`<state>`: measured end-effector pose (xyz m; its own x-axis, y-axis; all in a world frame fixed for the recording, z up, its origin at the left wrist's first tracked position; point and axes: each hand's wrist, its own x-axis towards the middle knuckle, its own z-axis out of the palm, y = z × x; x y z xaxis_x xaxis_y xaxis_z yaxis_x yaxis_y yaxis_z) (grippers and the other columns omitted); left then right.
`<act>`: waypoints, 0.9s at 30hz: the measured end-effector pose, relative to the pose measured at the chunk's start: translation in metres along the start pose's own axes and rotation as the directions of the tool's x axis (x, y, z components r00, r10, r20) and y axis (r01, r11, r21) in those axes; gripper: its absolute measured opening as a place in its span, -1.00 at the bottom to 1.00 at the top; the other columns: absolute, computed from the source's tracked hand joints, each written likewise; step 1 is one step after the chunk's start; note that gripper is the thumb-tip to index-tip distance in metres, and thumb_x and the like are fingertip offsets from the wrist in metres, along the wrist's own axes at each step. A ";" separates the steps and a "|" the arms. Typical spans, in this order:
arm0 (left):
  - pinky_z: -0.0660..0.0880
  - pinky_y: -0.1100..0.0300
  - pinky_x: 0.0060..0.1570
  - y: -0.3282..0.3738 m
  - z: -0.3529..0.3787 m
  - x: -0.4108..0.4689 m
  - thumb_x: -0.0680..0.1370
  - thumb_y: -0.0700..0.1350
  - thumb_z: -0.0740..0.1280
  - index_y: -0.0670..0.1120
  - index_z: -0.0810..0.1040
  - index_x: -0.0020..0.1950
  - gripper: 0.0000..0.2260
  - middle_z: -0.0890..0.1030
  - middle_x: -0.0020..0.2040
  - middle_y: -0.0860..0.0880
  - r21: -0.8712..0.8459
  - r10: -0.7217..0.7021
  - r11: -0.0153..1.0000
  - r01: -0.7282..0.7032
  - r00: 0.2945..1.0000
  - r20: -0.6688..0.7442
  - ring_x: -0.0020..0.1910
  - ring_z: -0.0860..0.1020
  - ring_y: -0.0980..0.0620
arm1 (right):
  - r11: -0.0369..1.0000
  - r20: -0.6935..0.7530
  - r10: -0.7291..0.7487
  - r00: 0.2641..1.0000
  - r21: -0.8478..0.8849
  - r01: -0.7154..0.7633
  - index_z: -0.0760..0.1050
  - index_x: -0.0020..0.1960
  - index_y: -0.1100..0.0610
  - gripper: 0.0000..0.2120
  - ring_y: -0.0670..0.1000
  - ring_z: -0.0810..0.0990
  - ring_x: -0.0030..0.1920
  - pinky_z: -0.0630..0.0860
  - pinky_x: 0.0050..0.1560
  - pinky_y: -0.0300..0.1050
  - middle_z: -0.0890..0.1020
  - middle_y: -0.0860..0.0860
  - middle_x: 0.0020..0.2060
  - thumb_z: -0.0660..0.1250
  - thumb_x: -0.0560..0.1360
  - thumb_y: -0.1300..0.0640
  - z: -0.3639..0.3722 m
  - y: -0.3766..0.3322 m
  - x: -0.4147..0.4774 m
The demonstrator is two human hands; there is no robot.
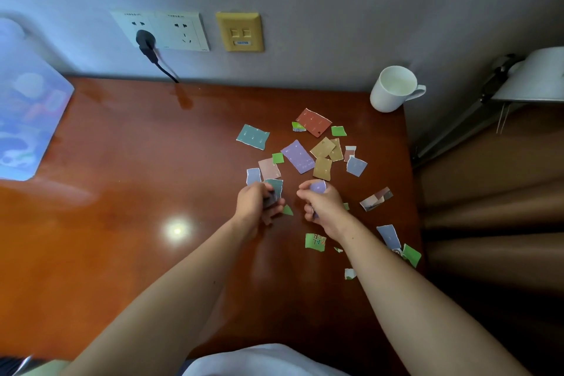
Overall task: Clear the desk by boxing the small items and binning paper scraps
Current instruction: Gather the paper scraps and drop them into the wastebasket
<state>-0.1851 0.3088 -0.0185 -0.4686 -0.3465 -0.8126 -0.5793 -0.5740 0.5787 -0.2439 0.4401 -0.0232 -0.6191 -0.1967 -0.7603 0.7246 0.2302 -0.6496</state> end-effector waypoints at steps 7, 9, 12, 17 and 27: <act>0.21 0.26 -0.44 0.006 -0.004 -0.004 0.30 -0.20 0.13 -0.08 0.37 -0.24 -0.91 0.39 -0.46 -0.08 -0.017 0.065 0.998 -0.065 0.998 0.011 -0.55 0.27 0.01 | 0.796 0.043 -0.196 0.980 -0.576 0.184 0.53 0.01 0.09 -0.86 -0.02 0.52 -0.28 0.47 -0.29 -0.20 0.57 -0.01 -0.20 0.37 0.48 0.24 0.016 0.006 0.005; 0.13 0.33 -0.54 0.006 -0.005 0.001 0.44 -0.19 0.11 -0.08 0.32 -0.23 -0.94 0.32 -0.44 -0.03 0.083 0.124 0.989 -0.125 0.992 0.013 -0.56 0.20 0.07 | 0.597 0.087 -0.278 0.957 -0.765 0.243 0.54 -0.01 0.03 -0.85 0.01 0.52 -0.16 0.46 -0.17 -0.16 0.54 -0.08 -0.18 0.41 0.44 0.18 0.018 0.009 0.005; 0.32 0.21 -0.44 0.002 -0.007 0.013 0.50 -0.12 0.19 -0.06 0.35 -0.21 -0.91 0.41 -0.32 0.01 0.254 0.288 0.929 -0.270 0.957 -0.037 -0.40 0.37 0.08 | 0.386 0.127 -0.347 0.929 -0.883 0.265 0.53 0.00 -0.03 -0.82 0.06 0.56 -0.04 0.50 -0.13 -0.09 0.56 -0.06 -0.04 0.42 0.43 0.13 0.019 0.012 0.003; 0.45 0.12 -0.12 -0.005 -0.011 0.019 0.45 -0.07 0.33 0.02 0.39 0.17 -0.69 0.55 -0.02 0.02 0.702 0.370 0.658 -0.272 0.929 0.013 -0.04 0.56 -0.05 | 0.298 0.129 -0.375 0.918 -0.921 0.251 0.49 -0.09 -0.04 -0.89 0.07 0.57 -0.05 0.47 -0.23 -0.12 0.55 -0.05 -0.03 0.39 0.46 0.13 0.021 0.012 0.004; 0.49 0.06 -0.11 -0.006 -0.009 0.033 0.44 0.05 0.43 0.02 0.37 0.13 -0.64 0.56 0.12 -0.03 0.897 0.480 0.336 -0.289 0.871 0.100 0.03 0.58 -0.12 | 0.895 -0.070 -0.209 0.975 -0.414 0.162 0.47 -0.26 0.08 -0.86 -0.02 0.45 -0.36 0.35 -0.38 -0.24 0.49 -0.04 -0.41 0.41 0.39 0.23 0.015 0.010 0.009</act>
<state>-0.1912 0.2942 -0.0496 -0.7534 -0.5031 -0.4233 -0.6575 0.5722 0.4902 -0.2370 0.4264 -0.0364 -0.7764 -0.1737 -0.6058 0.4229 0.5692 -0.7051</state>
